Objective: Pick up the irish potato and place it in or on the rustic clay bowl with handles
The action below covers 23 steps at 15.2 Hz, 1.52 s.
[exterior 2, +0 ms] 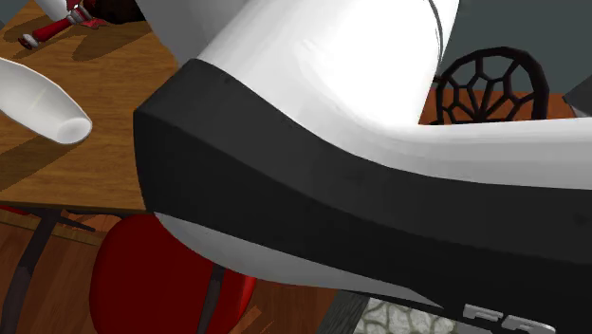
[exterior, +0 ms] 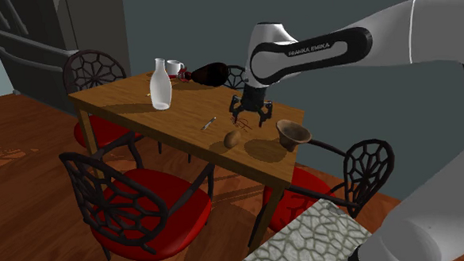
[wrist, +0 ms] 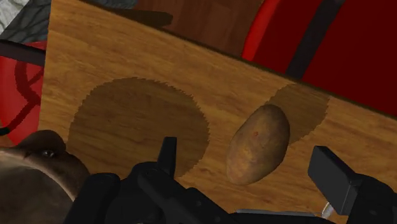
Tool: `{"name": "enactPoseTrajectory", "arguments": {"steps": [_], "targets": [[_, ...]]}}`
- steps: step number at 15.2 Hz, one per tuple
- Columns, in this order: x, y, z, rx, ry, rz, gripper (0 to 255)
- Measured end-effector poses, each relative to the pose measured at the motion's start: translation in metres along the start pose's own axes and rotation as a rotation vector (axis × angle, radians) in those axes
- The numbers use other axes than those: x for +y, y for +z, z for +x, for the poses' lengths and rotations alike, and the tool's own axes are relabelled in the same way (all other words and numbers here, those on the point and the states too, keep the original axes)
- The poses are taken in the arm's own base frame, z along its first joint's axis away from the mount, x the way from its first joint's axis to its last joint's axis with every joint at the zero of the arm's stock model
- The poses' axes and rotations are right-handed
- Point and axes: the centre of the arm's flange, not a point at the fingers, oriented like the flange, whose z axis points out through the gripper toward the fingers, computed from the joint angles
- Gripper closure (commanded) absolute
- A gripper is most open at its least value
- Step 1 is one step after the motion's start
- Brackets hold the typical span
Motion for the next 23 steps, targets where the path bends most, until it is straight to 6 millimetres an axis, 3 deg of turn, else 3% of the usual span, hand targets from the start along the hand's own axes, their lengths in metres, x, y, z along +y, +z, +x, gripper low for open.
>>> {"name": "enactPoseTrajectory", "arguments": {"steps": [3,9,17,23], "targets": [[-0.023,0.033,0.022,-0.013,0.103,-0.021,0],[-0.059,0.081,0.068,-0.037,0.297,-0.06,0],[-0.059,0.124,0.072,-0.039,0.319,-0.065,0],[-0.059,0.127,0.072,-0.039,0.319,-0.064,0]]}}
